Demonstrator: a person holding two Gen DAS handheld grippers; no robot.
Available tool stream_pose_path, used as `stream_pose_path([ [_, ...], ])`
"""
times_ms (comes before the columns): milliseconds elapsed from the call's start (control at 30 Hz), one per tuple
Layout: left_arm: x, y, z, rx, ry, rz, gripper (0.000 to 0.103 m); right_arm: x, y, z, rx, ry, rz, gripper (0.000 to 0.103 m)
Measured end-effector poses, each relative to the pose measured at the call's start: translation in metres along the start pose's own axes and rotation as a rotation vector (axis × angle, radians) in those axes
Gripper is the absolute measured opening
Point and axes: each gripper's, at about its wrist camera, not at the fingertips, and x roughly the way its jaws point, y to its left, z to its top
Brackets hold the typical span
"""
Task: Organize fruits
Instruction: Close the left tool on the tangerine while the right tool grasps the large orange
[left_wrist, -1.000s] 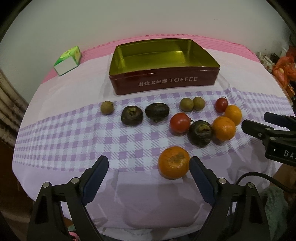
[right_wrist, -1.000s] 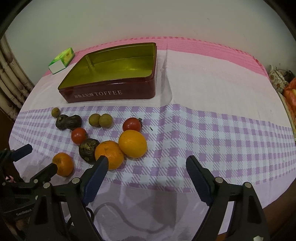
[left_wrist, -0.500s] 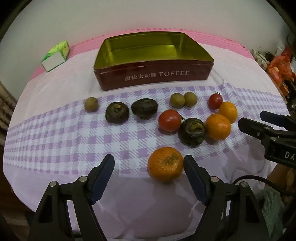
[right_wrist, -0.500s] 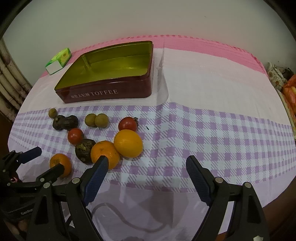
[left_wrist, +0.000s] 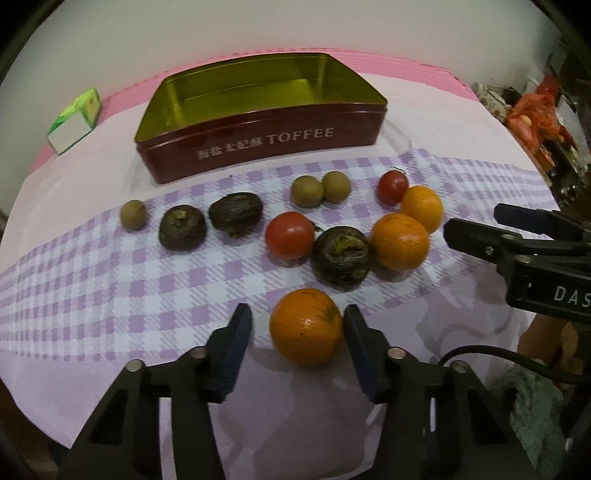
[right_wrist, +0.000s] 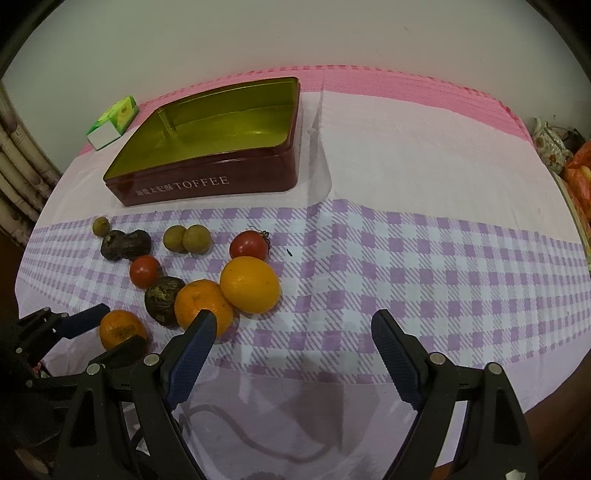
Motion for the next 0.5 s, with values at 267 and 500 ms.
stream_pose_path([
  [267, 0.002, 0.002, 0.0, -0.011, -0.001, -0.017, 0.042, 0.002, -0.002, 0.0, 0.006, 0.005, -0.001, 0.084],
  [500, -0.003, 0.023, -0.001, -0.085, -0.009, 0.008, 0.041, 0.006, 0.001, -0.003, -0.012, 0.022, 0.028, 0.07],
])
